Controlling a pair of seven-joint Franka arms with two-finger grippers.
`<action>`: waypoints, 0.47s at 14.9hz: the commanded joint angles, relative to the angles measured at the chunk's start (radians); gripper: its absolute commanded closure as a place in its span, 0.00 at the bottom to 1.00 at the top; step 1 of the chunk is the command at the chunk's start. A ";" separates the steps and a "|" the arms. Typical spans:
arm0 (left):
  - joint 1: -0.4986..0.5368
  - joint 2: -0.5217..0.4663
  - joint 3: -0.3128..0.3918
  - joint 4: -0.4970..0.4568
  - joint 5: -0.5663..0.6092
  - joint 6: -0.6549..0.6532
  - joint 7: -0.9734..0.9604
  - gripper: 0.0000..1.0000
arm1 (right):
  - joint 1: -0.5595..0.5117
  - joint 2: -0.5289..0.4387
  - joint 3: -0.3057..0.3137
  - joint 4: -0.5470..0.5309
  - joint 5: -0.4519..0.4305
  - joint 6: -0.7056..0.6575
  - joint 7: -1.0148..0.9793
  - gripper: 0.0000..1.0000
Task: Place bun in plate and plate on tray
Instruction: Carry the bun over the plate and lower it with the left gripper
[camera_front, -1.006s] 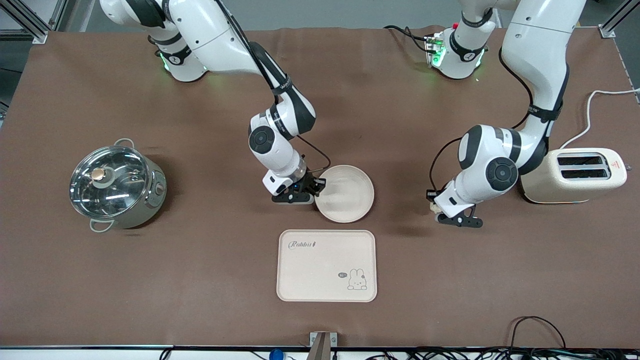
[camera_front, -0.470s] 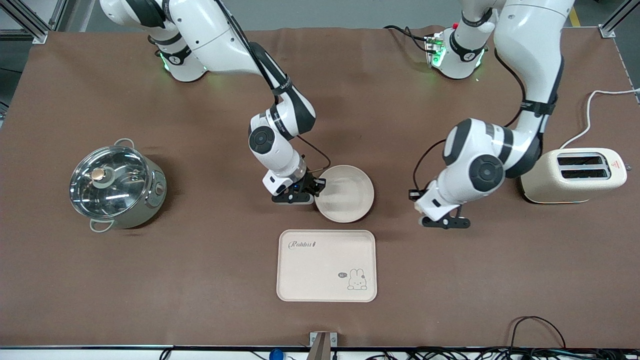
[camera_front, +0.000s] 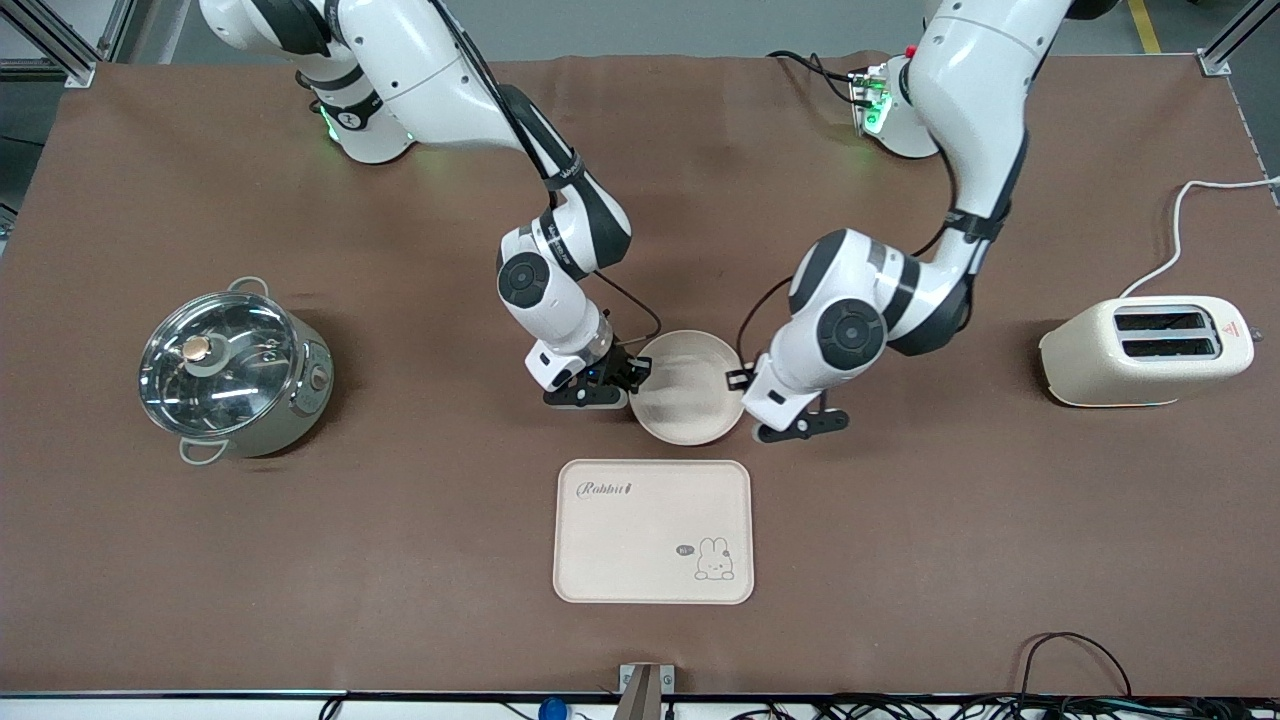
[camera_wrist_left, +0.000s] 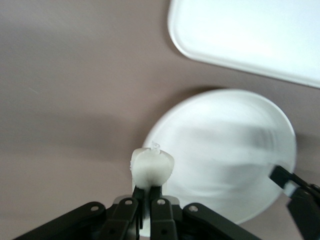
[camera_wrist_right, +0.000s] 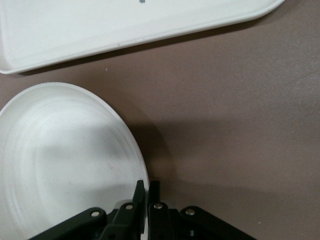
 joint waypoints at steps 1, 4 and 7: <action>-0.036 0.059 0.003 0.043 -0.054 0.056 -0.069 0.88 | 0.005 0.015 -0.008 0.007 0.012 0.003 0.011 1.00; -0.056 0.067 0.003 0.042 -0.046 0.107 -0.091 0.00 | 0.005 0.015 -0.008 0.007 0.012 0.003 0.011 1.00; -0.032 0.023 0.014 0.084 -0.010 0.086 -0.072 0.00 | 0.005 0.016 -0.008 0.007 0.012 0.003 0.011 1.00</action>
